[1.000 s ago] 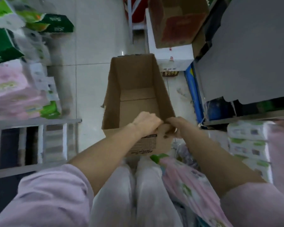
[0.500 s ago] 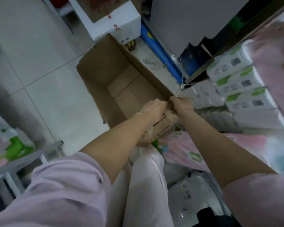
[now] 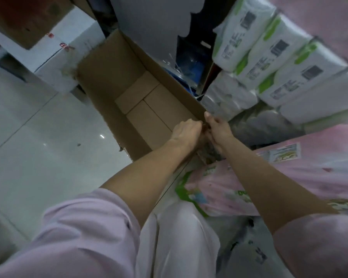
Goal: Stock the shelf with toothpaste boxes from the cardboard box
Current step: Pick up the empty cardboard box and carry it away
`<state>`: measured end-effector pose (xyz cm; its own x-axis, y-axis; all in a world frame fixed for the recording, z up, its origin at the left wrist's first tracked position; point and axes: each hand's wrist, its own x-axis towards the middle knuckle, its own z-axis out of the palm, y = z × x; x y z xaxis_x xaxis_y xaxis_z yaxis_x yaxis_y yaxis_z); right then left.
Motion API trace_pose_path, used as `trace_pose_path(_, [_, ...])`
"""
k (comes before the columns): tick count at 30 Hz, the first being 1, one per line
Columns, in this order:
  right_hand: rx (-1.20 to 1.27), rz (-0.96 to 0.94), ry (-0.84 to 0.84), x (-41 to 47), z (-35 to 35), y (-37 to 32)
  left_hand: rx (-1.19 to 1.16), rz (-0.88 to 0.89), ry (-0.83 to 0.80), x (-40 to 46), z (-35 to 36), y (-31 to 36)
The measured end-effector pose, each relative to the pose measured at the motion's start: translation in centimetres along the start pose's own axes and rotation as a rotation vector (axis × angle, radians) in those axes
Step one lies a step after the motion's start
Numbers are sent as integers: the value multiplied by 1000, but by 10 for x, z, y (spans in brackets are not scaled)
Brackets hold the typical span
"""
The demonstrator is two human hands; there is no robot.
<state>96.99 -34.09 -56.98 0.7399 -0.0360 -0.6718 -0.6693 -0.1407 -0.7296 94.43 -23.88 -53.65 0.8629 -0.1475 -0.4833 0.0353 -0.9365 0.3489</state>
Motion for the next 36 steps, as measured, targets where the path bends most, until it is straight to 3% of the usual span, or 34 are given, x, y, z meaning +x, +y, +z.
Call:
trace_pose_path(3, [50, -19, 17, 33, -2, 12, -71, 18, 15, 34, 21, 1])
trace_pose_path(6, [-34, -28, -4, 64, -8, 24, -214, 41, 7, 63, 34, -1])
trace_pose_path(10, [-155, -67, -42, 81, -21, 24, -227, 86, 3, 88, 45, -7])
trace_pose_path(16, [263, -34, -139, 79, -8, 33, -330, -20, 137, 114, 47, -13])
trace_pose_path(24, [376, 42, -138, 93, 5, 69, -226, 34, 29, 135, 76, -31])
trace_pose_path(29, [492, 32, -49, 95, 3, 83, -160, 118, 4, 142, 85, -27])
trace_pose_path(36, [477, 83, -59, 99, -1, 74, -349, 82, -30, 145, 93, -43])
